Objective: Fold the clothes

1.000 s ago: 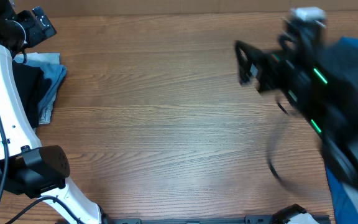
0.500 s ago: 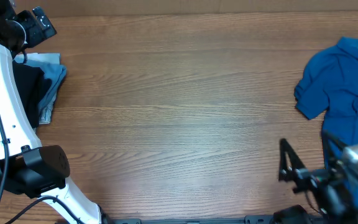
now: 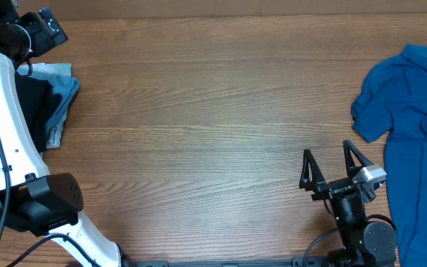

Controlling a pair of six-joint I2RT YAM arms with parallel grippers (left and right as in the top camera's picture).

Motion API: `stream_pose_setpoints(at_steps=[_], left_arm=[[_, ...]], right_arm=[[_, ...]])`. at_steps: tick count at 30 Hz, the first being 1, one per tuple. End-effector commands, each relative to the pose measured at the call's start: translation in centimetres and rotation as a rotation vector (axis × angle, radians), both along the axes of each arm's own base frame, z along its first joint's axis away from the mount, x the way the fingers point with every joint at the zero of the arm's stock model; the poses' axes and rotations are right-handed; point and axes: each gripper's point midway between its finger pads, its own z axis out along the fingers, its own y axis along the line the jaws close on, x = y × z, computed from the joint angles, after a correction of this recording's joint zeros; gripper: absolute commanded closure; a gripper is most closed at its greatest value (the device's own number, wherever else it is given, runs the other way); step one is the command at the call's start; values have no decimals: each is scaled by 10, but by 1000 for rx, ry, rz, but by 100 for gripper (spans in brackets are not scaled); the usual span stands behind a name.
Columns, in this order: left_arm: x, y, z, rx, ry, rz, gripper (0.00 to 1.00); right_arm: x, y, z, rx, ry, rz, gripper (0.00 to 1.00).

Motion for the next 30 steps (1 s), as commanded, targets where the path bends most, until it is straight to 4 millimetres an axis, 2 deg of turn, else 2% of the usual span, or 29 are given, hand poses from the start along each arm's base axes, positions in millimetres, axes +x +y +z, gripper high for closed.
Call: stream_pose_setpoints(at_steps=[1, 14, 30], left_arm=[[1, -2, 3, -4, -9, 1, 0], [1, -1, 3, -4, -9, 1, 0], [1, -1, 3, -5, -9, 1, 0]], right_arm=[[1, -3, -4, 11, -4, -12, 0], [8, -3, -64, -32, 181, -17, 0], [8, -3, -64, -32, 181, -17, 0]])
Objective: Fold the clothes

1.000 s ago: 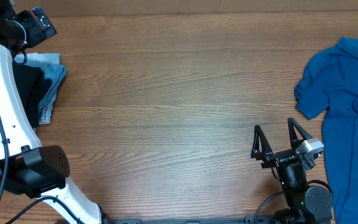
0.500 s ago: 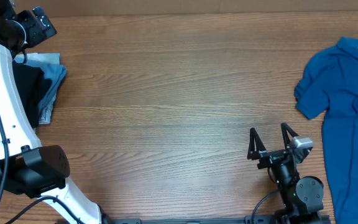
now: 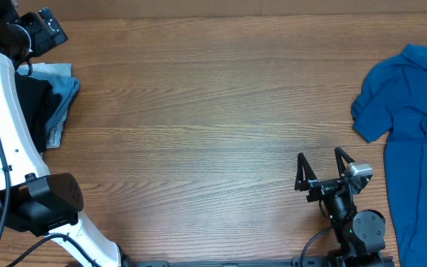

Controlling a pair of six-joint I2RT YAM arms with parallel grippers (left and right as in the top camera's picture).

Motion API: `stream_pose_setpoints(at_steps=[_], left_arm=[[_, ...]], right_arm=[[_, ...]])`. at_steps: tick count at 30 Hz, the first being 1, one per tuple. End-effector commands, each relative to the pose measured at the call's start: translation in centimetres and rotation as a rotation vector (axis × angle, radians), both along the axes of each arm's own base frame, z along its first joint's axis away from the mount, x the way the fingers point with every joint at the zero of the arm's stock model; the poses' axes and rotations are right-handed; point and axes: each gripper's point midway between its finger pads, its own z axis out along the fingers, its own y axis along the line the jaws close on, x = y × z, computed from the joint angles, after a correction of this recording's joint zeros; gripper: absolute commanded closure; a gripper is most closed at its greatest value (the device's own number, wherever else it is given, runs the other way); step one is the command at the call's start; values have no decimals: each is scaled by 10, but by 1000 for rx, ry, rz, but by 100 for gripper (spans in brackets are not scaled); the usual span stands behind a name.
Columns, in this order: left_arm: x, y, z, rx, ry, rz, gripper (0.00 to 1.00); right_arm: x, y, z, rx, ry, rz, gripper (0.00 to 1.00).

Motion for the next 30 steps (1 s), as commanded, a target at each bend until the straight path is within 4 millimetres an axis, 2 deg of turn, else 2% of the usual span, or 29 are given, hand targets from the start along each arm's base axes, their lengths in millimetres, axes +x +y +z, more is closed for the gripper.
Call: stream_pose_setpoints(at_steps=[1, 5, 8, 13, 16, 17, 21, 23, 25, 28, 30], left_arm=[[1, -2, 3, -4, -9, 1, 0], [1, -1, 2, -4, -5, 1, 0], [-8, -4, 24, 13, -51, 3, 0], [-49, -42, 109, 70, -241, -51, 0], [-85, -79, 161, 97, -373, -117, 0], [-96, -92, 174, 101, -410, -146, 0], [-127, -131, 203, 105, -498, -242, 0], [-146, -138, 209, 136, -510, -260, 0], [-166, -145, 206, 133, -487, -280, 0], [-203, -153, 190, 90, -411, -296, 0], [-218, -153, 181, 58, -385, -274, 0]], right_arm=[[0, -1, -1, 5, -5, -3, 0], [0, -1, -1, 5, -5, -3, 0], [0, -1, -1, 5, -5, -3, 0], [0, -1, -1, 5, -5, -3, 0], [0, -1, -1, 5, -5, -3, 0], [0, -1, -1, 5, -5, -3, 0], [0, -1, -1, 5, -5, -3, 0], [0, -1, -1, 5, -5, -3, 0], [0, -1, -1, 5, -5, -3, 0], [0, -1, -1, 5, -5, -3, 0], [0, -1, -1, 5, -5, -3, 0]])
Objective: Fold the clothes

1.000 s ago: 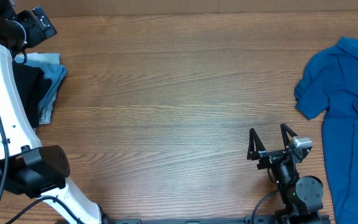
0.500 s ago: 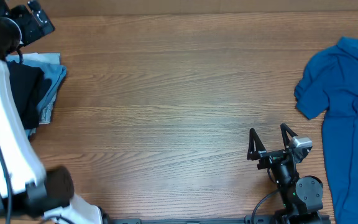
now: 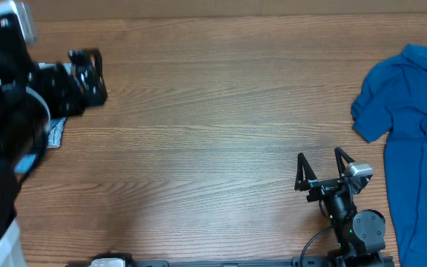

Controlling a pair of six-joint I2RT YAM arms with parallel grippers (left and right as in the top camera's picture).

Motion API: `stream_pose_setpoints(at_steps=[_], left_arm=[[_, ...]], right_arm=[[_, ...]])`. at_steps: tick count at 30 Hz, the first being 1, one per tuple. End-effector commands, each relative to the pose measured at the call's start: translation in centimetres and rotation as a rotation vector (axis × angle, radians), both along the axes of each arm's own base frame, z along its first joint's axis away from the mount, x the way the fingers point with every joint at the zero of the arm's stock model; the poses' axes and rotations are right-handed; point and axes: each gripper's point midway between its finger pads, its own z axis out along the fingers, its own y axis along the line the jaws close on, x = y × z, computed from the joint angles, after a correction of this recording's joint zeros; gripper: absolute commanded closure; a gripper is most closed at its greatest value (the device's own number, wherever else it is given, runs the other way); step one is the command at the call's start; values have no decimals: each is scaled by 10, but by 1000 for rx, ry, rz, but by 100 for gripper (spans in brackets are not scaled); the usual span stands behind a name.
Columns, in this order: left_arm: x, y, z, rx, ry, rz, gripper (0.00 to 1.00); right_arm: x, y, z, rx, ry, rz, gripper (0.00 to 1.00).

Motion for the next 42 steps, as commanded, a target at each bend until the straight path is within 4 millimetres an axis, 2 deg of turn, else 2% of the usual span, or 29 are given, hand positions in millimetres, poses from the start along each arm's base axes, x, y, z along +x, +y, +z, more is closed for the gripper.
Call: stream_pose_setpoints(at_steps=[1, 3, 6, 10, 15, 18, 21, 29, 42], left_arm=[[-34, 0, -8, -46, 16, 32, 0], [-44, 0, -27, -47, 35, 37, 0], [-38, 2, -56, -42, 15, 46, 0], [-13, 5, -106, -37, -57, 59, 0], [23, 3, -177, -86, -231, 69, 0], [25, 3, -213, -120, -292, 80, 0], [17, 4, -245, -122, -321, 79, 0], [3, 4, -301, -120, -304, 82, 0], [-15, 4, -357, -128, -294, 86, 0]], right_arm=[[0, -1, -1, 5, -5, -3, 0], [0, -1, -1, 5, -5, -3, 0], [0, -1, -1, 5, -5, -3, 0], [0, -1, -1, 5, -5, -3, 0], [0, -1, -1, 5, -5, -3, 0], [0, -1, -1, 5, -5, -3, 0], [0, -1, -1, 5, -5, -3, 0], [0, -1, -1, 5, -5, -3, 0], [0, -1, -1, 5, -5, -3, 0]])
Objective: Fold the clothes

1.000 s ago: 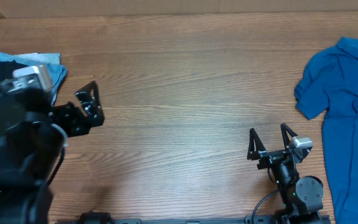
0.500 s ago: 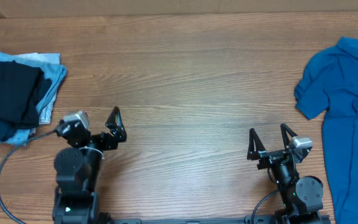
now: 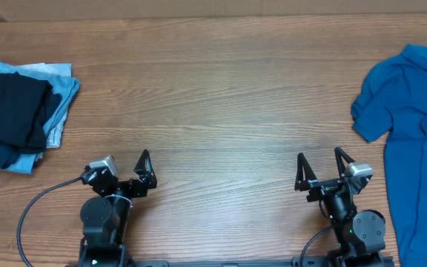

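A blue short-sleeved shirt (image 3: 414,126) lies spread and unfolded at the table's right edge, partly cut off by the frame. A folded stack (image 3: 13,115) sits at the far left, with a black garment on top of light blue ones. My right gripper (image 3: 319,159) stands open near the front edge, just left of the shirt, with nothing between its fingers. At the front left my left gripper (image 3: 128,167) is open and empty, well below and to the right of the stack.
The wooden table (image 3: 213,96) stretches between the stack and the shirt. Both arm bases sit at the front edge, each with a cable running along it.
My left arm was at the far left over the folded stack, blurred. Now it sits low at the front left edge and the whole stack shows. The right arm has not moved.
At first my left arm reached over the stack at the far left, covering part of it, and the right gripper stood open beside the shirt. The right gripper then sat slightly further left. The left arm has since come back to the front edge, leaving the stack in place.
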Controlling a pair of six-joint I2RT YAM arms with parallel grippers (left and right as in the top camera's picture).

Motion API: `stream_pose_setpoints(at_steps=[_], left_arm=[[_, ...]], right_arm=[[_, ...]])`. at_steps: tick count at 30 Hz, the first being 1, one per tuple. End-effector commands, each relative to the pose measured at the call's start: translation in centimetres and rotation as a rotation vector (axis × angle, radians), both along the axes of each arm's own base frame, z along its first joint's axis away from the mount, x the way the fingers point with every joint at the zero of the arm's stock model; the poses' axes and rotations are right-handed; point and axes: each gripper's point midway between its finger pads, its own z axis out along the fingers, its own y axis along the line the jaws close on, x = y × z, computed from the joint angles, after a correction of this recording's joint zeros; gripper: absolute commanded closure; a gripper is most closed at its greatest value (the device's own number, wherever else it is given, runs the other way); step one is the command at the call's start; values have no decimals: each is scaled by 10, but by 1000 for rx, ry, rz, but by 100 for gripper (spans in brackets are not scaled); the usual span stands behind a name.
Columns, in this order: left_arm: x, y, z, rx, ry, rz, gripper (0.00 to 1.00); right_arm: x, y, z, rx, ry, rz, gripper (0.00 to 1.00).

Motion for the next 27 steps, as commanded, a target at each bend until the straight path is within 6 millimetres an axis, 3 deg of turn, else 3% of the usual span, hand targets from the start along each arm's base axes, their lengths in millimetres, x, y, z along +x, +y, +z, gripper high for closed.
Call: stream_pose_setpoints(at_steps=[1, 9, 18, 27], left_arm=[[-4, 1, -9, -2, 8, 8, 0], [-14, 1, -12, 112, 10, -17, 0], [-18, 3, 29, 329, -181, -33, 0], [-18, 5, 28, 353, -173, -24, 0]], right_arm=[[0, -1, -2, 4, -3, -5, 0], [0, -1, -2, 4, -3, -5, 0], [0, -1, -2, 4, -3, -5, 0], [0, -1, -2, 4, -3, -5, 0]])
